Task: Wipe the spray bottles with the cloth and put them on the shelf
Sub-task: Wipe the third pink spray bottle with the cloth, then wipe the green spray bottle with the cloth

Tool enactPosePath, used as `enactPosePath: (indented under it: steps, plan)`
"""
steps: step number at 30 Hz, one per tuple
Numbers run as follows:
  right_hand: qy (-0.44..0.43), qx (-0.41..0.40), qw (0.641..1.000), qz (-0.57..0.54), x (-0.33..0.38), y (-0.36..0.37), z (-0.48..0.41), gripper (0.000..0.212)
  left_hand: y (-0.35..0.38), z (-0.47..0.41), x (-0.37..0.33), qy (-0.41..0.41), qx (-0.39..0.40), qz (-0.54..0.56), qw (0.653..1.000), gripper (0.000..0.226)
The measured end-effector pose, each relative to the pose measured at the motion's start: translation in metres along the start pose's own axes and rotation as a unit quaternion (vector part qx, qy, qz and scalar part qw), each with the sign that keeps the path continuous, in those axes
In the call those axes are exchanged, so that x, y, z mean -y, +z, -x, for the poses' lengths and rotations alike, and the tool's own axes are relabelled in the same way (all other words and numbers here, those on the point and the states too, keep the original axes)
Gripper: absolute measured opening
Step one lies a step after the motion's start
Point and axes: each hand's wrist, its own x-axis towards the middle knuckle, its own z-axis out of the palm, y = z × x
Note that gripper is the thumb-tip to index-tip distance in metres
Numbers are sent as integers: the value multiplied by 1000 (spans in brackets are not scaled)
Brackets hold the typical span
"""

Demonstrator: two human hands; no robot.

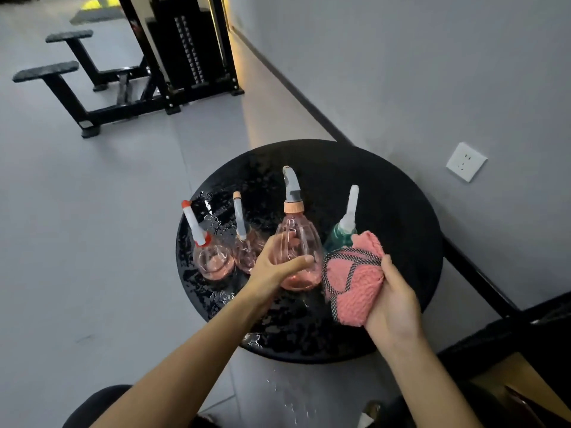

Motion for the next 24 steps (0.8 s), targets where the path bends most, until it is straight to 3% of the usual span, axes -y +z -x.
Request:
enactPosePath:
  steps: [3,7,11,15,24]
  plan:
    - [48,-1,996,-70,7,-8,-14,46,-3,-18,13,-12,-15,-22,1000,79]
    - [44,25,991,-125,16,-15,-20,48,-4,-39,28,-12,-34,-86,996,65]
    - [22,49,980,-189,22,-25,-27,51,-5,-57,34,-16,-41,-143,989,78]
    - [-9,19,988,-154,24,-36,-27,51,-2,-69,38,-20,-18,-161,987,81]
    - [21,59,981,-181,31,-55,-31,51,0,-76,35,-6,-31,-194,980,86]
